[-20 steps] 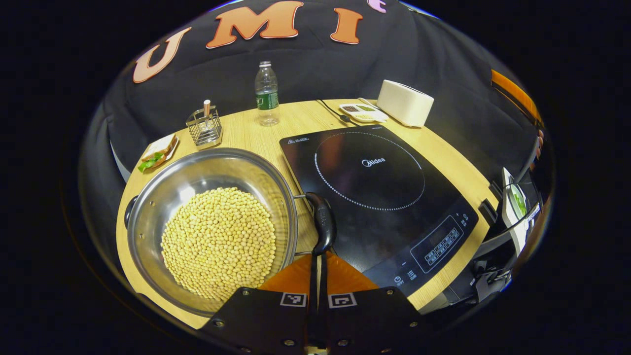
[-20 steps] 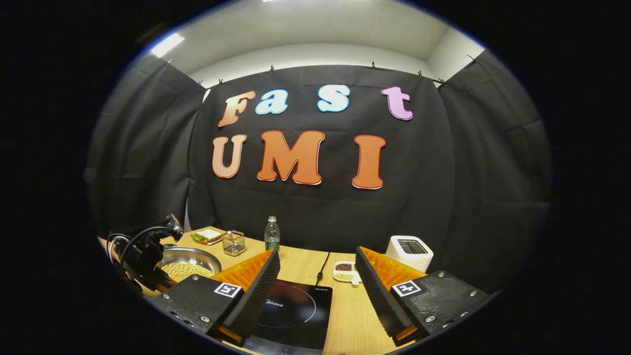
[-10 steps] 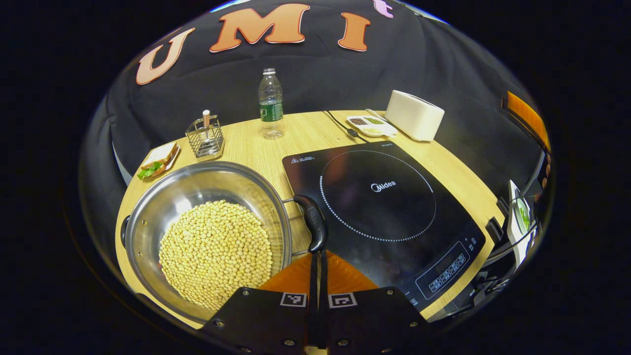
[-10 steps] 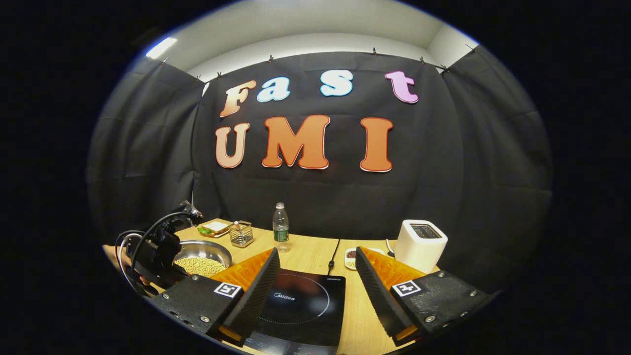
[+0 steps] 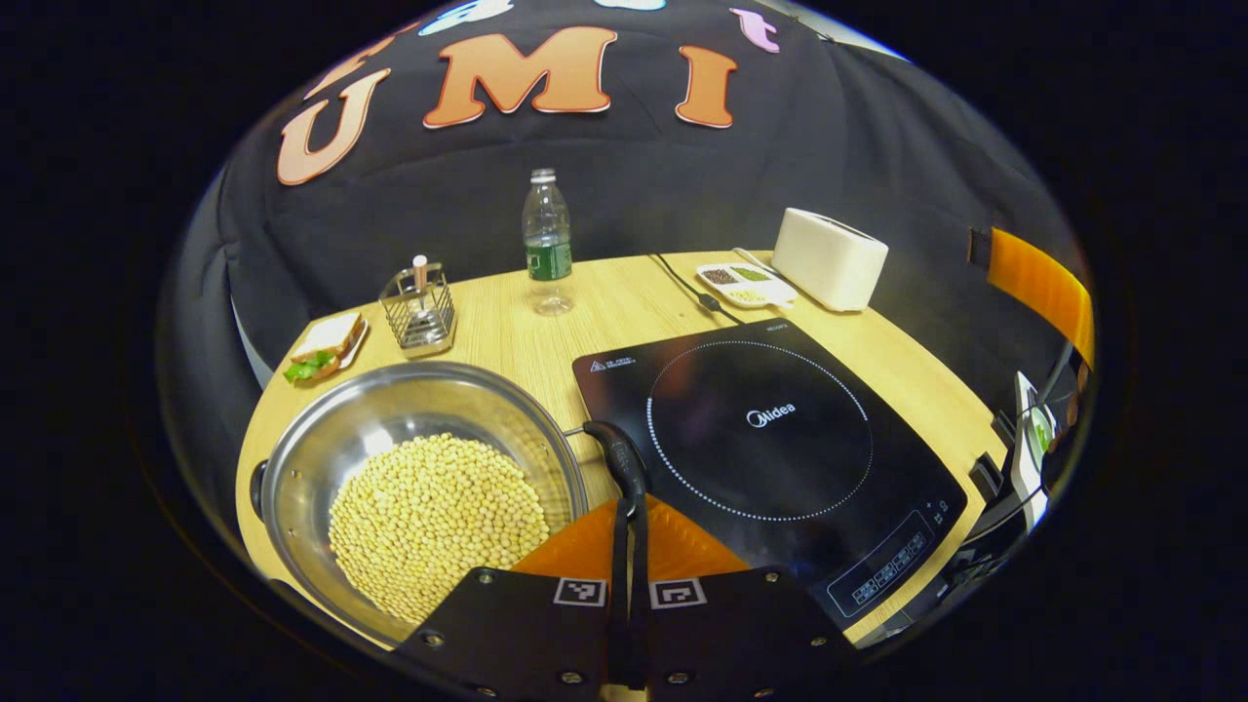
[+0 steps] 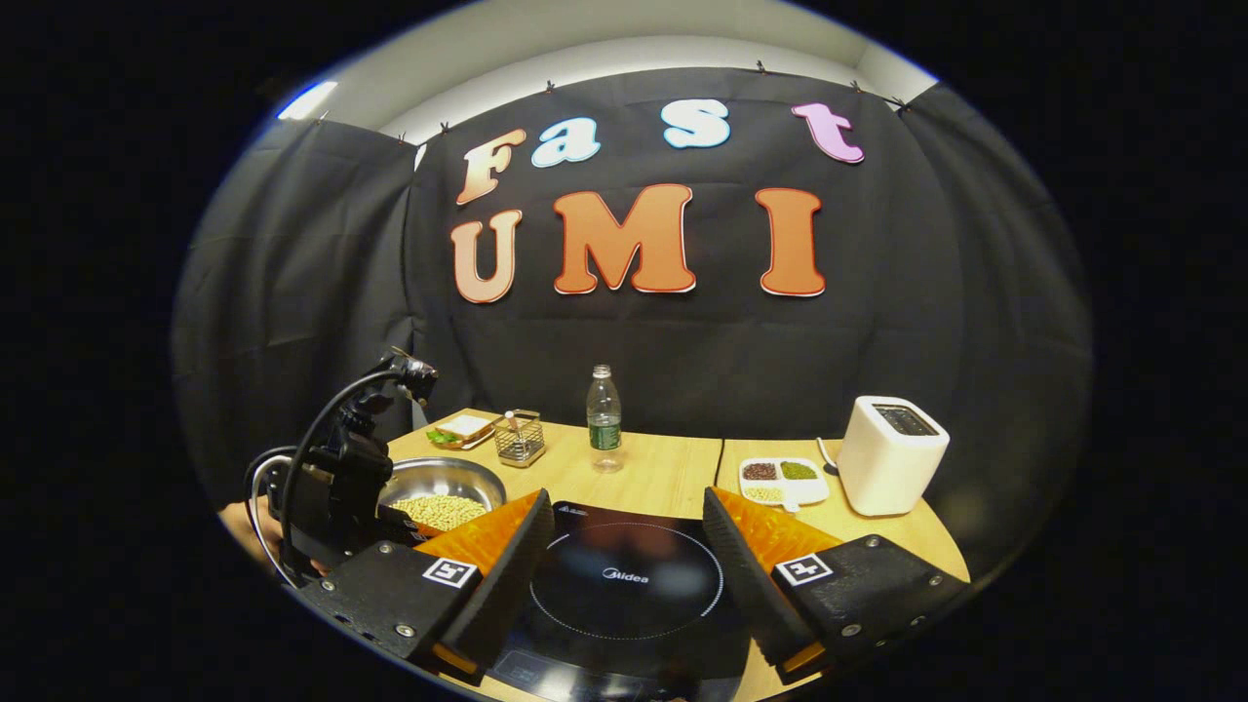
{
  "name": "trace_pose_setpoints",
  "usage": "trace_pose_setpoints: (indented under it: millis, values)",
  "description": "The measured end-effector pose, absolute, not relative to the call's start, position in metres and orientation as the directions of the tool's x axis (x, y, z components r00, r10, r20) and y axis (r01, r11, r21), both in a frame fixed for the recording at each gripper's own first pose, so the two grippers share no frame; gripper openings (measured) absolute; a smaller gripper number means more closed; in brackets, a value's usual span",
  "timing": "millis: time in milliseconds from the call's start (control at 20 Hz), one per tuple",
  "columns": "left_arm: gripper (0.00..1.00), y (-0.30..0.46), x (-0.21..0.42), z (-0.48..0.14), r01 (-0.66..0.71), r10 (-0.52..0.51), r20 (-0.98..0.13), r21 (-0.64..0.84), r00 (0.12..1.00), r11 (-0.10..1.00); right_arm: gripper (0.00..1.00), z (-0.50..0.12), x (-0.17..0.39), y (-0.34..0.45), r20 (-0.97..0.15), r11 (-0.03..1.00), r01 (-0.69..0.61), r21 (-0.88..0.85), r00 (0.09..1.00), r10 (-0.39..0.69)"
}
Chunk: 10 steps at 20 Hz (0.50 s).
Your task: First push the handle of the pot to place it horizontally, then grasp the pot with both hands and set it on the induction cooktop.
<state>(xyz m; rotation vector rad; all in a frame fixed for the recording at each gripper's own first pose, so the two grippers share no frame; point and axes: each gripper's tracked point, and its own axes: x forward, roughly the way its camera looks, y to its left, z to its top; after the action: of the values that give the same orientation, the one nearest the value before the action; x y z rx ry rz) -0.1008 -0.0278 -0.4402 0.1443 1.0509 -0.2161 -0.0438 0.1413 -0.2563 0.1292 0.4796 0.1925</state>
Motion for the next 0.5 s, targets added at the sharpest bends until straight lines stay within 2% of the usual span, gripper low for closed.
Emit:
trace_pose_setpoints:
  millis: [100, 250, 500]
  values:
    - [0.02, -0.018, -0.094, -0.423, 0.235, -0.099, -0.842, 0.034, 0.530, 0.971, 0.96, -0.265, -0.038, 0.156, -0.470, 0.969, -0.165, 0.186, 0.851, 0.235]
    - [0.02, 0.027, -0.078, -0.390, 0.168, -0.010, -0.794, 0.116, 0.608, 0.979, 0.96, -0.280, -0.033, 0.192, -0.526, 0.950, -0.193, 0.244, 0.797, 0.297]
    - [0.02, 0.110, -0.078, -0.350, 0.018, 0.085, -0.785, 0.121, 0.614, 0.992, 0.95, -0.309, -0.032, 0.249, -0.624, 0.926, -0.233, 0.298, 0.687, 0.373]
